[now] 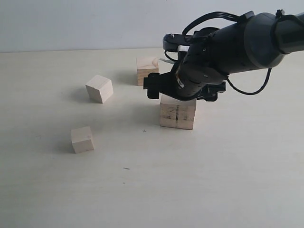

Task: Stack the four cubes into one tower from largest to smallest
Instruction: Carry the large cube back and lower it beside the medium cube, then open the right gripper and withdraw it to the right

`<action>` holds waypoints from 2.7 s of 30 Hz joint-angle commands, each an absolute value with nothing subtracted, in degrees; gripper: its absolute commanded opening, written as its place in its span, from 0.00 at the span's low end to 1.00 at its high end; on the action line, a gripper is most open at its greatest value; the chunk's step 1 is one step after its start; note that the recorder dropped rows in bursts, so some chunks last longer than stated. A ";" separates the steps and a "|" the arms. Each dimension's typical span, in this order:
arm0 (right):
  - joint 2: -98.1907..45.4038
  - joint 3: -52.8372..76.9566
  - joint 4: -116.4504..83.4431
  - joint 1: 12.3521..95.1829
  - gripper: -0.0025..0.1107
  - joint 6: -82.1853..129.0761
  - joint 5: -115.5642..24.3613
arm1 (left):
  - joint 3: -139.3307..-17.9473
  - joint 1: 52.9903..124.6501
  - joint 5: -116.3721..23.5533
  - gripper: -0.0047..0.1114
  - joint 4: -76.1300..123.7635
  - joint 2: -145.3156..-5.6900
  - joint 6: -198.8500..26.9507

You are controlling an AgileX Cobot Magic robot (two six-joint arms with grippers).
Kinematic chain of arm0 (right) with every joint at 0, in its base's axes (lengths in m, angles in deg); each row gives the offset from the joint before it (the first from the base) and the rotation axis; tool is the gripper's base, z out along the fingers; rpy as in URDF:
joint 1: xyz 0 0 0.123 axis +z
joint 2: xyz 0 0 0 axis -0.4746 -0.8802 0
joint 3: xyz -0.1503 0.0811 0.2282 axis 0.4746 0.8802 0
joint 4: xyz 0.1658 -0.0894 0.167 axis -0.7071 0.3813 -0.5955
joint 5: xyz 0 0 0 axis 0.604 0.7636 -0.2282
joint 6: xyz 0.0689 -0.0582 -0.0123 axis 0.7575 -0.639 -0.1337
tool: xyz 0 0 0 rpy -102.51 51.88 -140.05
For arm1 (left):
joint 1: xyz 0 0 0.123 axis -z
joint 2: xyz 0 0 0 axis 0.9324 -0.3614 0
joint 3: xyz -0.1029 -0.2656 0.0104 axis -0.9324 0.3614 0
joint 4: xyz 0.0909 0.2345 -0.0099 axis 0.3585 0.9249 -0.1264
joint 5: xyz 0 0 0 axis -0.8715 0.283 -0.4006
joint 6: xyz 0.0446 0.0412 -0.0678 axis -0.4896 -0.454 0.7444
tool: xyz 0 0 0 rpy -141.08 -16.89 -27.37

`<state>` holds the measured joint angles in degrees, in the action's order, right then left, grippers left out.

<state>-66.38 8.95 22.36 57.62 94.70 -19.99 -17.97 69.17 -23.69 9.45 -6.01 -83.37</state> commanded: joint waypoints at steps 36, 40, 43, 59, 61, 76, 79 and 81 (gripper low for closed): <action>-55.54 3.14 31.46 57.64 0.95 88.61 -25.86 | -17.95 69.39 -23.76 0.04 9.58 -5.69 -83.26; -50.55 -1.14 34.82 57.64 0.92 81.91 -16.99 | -17.95 69.39 -23.76 0.04 9.58 -5.69 -83.26; -49.88 -4.13 40.96 57.64 0.70 80.22 3.95 | -17.95 69.39 -23.76 0.04 9.58 -5.69 -83.26; -43.93 7.45 -16.50 27.76 0.02 31.86 -1.59 | -17.95 69.39 -23.76 0.04 9.58 -5.69 -83.26; -38.16 15.04 -15.89 26.84 0.02 31.86 -12.61 | -17.95 69.39 -23.76 0.04 9.58 -5.69 -83.26; 22.99 54.85 -15.08 26.70 0.02 35.41 -35.42 | -17.95 69.39 -23.76 0.04 9.58 -5.69 -83.26; 32.62 57.67 -15.08 26.70 0.02 35.41 -35.02 | -17.95 69.39 -23.76 0.04 9.58 -5.69 -83.26; 37.05 59.65 -15.08 26.70 0.02 35.41 -33.81 | -17.95 69.39 -23.76 0.04 9.58 -5.69 -83.26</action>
